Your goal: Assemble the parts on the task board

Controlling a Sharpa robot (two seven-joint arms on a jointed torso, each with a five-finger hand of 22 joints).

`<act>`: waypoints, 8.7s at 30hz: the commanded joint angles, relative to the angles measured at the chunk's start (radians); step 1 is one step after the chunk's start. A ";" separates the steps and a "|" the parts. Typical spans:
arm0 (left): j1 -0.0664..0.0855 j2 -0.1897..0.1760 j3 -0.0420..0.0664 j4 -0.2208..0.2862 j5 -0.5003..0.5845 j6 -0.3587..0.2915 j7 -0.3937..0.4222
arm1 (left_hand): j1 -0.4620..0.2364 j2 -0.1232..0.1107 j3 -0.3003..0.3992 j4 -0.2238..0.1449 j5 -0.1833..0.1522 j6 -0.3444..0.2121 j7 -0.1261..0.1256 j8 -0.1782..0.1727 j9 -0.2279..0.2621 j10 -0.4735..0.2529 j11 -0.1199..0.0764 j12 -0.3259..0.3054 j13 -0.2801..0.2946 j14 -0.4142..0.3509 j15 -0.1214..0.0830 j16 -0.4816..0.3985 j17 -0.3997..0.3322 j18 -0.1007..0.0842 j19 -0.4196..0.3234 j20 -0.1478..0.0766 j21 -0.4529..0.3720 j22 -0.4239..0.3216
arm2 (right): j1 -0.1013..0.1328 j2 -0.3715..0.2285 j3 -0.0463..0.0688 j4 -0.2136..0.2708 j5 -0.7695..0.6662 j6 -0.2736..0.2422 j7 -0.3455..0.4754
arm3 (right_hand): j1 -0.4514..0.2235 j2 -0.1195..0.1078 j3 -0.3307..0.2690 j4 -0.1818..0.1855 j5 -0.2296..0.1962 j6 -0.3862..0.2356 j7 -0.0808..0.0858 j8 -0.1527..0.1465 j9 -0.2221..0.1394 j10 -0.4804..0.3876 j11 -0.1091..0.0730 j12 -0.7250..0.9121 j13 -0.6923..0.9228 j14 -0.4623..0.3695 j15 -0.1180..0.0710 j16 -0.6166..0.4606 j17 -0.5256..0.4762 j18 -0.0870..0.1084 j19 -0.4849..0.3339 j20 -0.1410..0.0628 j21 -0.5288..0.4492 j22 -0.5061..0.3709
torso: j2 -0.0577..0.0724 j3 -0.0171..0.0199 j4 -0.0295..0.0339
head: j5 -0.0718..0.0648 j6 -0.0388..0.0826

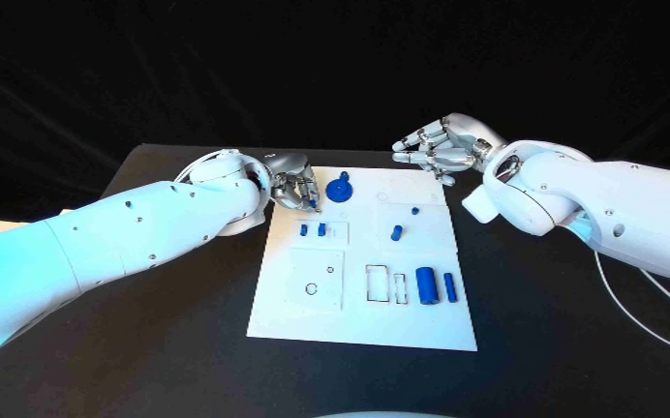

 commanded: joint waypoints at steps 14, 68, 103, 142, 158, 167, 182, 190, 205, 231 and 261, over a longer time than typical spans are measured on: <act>-0.010 0.034 -0.002 -0.022 -0.005 0.031 -0.010 | -0.020 -0.005 0.008 0.003 0.003 0.008 0.000 -0.009 -0.001 0.009 -0.003 -0.009 0.002 0.033 -0.002 0.006 0.000 -0.011 0.025 -0.002 0.002 0.058 | -0.001 0.004 0.000 -0.001 -0.009 0.016 0.005 | 0.011 -0.001 0.003 -0.002 0.002 -0.009 -0.001 0.003 0.001 -0.005 -0.002 0.003 0.001 0.031 0.007 -0.006 0.000 0.017 -0.003 0.001 -0.005 -0.001 | 0.000 0.0013 -0.0003 | -0.001 -0.003; -0.021 0.057 -0.005 -0.060 -0.053 0.029 -0.027 | -0.058 -0.036 0.017 -0.009 0.001 -0.084 0.026 -0.070 -0.031 -0.032 0.024 -0.062 -0.004 0.028 0.019 0.007 -0.020 -0.011 0.021 0.015 -0.004 0.061 | -0.002 0.001 0.000 0.000 -0.010 0.018 0.005 | 0.017 0.000 0.003 -0.004 -0.001 -0.009 0.000 0.003 0.001 -0.010 -0.001 -0.004 -0.007 0.030 0.008 -0.010 -0.004 0.018 -0.007 0.001 -0.010 -0.009 | 0.000 -0.0002 0.0000 | 0.004 -0.008; -0.007 -0.163 0.005 0.103 1.175 -0.202 0.333 | -0.038 -0.017 0.090 -0.067 0.001 -0.076 0.042 -0.029 -0.050 -0.067 0.039 -0.023 0.002 -0.175 0.034 -0.252 -0.428 0.079 -0.187 0.033 -0.513 -0.206 | -0.056 -0.019 0.000 -0.007 -0.855 0.101 -0.194 | 0.149 -0.065 0.166 -0.072 -0.105 0.104 -0.009 0.014 0.001 -0.037 0.014 -0.706 -0.720 -0.019 0.018 -0.317 -0.299 0.046 -0.055 0.003 -0.165 -0.206 | 0.002 -0.0004 -0.0004 | -0.045 0.001; -0.024 -0.259 -0.001 0.270 1.467 -0.211 0.445 | -0.075 -0.006 0.041 -0.059 -0.001 -0.083 0.038 -0.031 -0.053 -0.075 0.034 0.023 0.019 -0.211 0.033 -0.286 -0.498 0.091 -0.223 0.033 -0.609 -0.263 | -0.120 0.073 0.000 -0.068 -1.009 0.204 -0.253 | 0.138 -0.050 0.351 -0.100 -0.264 0.134 -0.016 -0.004 0.003 -0.031 0.015 -0.775 -0.874 0.020 0.022 -0.241 -0.224 0.036 -0.017 0.003 -0.116 -0.140 | 0.001 -0.0015 -0.0009 | -0.049 -0.012; -0.024 -0.259 -0.002 0.266 1.461 -0.210 0.432 | -0.068 0.000 0.039 -0.065 0.001 -0.083 0.038 -0.029 -0.053 -0.083 0.034 0.031 0.022 -0.224 0.033 -0.301 -0.524 0.096 -0.233 0.033 -0.639 -0.281 | -0.126 0.085 0.000 -0.068 -1.001 0.223 -0.248 | 0.113 -0.068 0.380 -0.107 -0.264 0.148 -0.020 -0.005 0.005 -0.012 0.011 -0.781 -0.874 0.034 0.018 -0.199 -0.185 0.026 0.013 0.000 -0.072 -0.079 | 0.000 -0.0021 -0.0001 | -0.046 -0.017; -0.024 -0.262 -0.002 0.263 1.460 -0.203 0.417 | -0.066 0.000 0.038 -0.067 0.001 -0.085 0.040 -0.030 -0.053 -0.087 0.036 0.032 0.022 -0.228 0.033 -0.306 -0.532 0.097 -0.236 0.033 -0.650 -0.287 | -0.126 0.085 0.000 -0.062 -1.009 0.202 -0.254 | 0.100 -0.089 0.398 -0.117 -0.263 0.134 -0.013 -0.013 0.001 -0.022 0.017 -0.793 -0.875 0.032 0.022 -0.195 -0.184 0.026 0.010 0.002 -0.071 -0.080 | 0.000 -0.0023 -0.0003 | -0.045 -0.019; -0.024 -0.262 -0.003 0.250 1.445 -0.200 0.404 | -0.064 0.003 0.032 -0.072 0.000 -0.091 0.044 -0.032 -0.054 -0.098 0.039 0.040 0.024 -0.247 0.036 -0.327 -0.567 0.100 -0.248 0.035 -0.680 -0.305 | -0.127 0.088 0.000 -0.055 -1.021 0.191 -0.260 | 0.094 -0.091 0.424 -0.125 -0.263 0.146 -0.013 -0.007 0.003 -0.007 0.017 -0.791 -0.873 0.032 0.023 -0.185 -0.175 0.025 0.012 0.004 -0.060 -0.066 | 0.000 -0.0020 -0.0004 | -0.042 -0.019; -0.024 -0.262 -0.003 0.254 1.445 -0.200 0.403 | -0.064 0.003 0.032 -0.072 0.000 -0.091 0.044 -0.032 -0.054 -0.098 0.039 0.040 0.024 -0.247 0.036 -0.327 -0.567 0.100 -0.248 0.035 -0.680 -0.305 | -0.127 0.091 0.000 -0.063 -1.060 0.208 -0.291 | 0.101 -0.073 0.458 -0.145 -0.264 0.192 -0.025 0.013 0.015 0.052 0.001 -0.774 -0.867 0.041 0.009 -0.140 -0.131 0.008 0.054 0.001 0.008 0.036 | 0.000 -0.0017 -0.0016 | -0.042 -0.021; -0.024 -0.262 -0.003 0.256 1.445 -0.200 0.402 | -0.064 0.005 0.031 -0.073 0.000 -0.092 0.045 -0.033 -0.054 -0.101 0.040 0.042 0.024 -0.249 0.037 -0.328 -0.570 0.100 -0.248 0.036 -0.682 -0.307 | -0.127 0.068 0.002 -0.027 -1.040 0.083 -0.312 | 0.090 -0.074 0.470 -0.149 -0.264 0.193 -0.023 0.010 0.018 0.058 0.001 -0.784 -0.869 0.039 0.006 -0.139 -0.134 0.004 0.064 -0.001 0.028 0.061 | 0.000 -0.0025 -0.0013 | -0.043 -0.023; -0.024 -0.259 -0.003 0.252 1.445 -0.201 0.393 | -0.068 0.008 0.027 -0.073 0.001 -0.097 0.047 -0.034 -0.054 -0.111 0.043 0.046 0.025 -0.253 0.039 -0.330 -0.575 0.100 -0.250 0.038 -0.688 -0.312 | -0.113 0.024 0.017 0.182 -0.894 -0.063 -0.262 | 0.095 -0.082 0.501 -0.174 -0.256 0.187 -0.016 0.001 0.018 0.058 0.006 -0.799 -0.870 0.037 0.006 -0.133 -0.131 0.003 0.065 -0.001 0.040 0.073 | 0.001 -0.0025 -0.0005 | -0.016 -0.013; -0.024 -0.236 -0.003 0.261 1.446 -0.221 0.412 | -0.070 0.013 0.025 -0.071 0.000 -0.096 0.048 -0.033 -0.053 -0.111 0.043 0.052 0.027 -0.254 0.040 -0.330 -0.578 0.100 -0.250 0.039 -0.690 -0.314 | -0.245 0.228 -0.003 0.111 -0.928 0.079 -0.221 | 0.077 -0.085 0.518 -0.179 -0.241 0.185 -0.012 -0.003 0.019 0.059 0.010 -0.809 -0.869 0.038 0.009 -0.122 -0.125 0.002 0.064 0.001 0.048 0.081 | 0.001 -0.0029 -0.0029 | 0.062 -0.049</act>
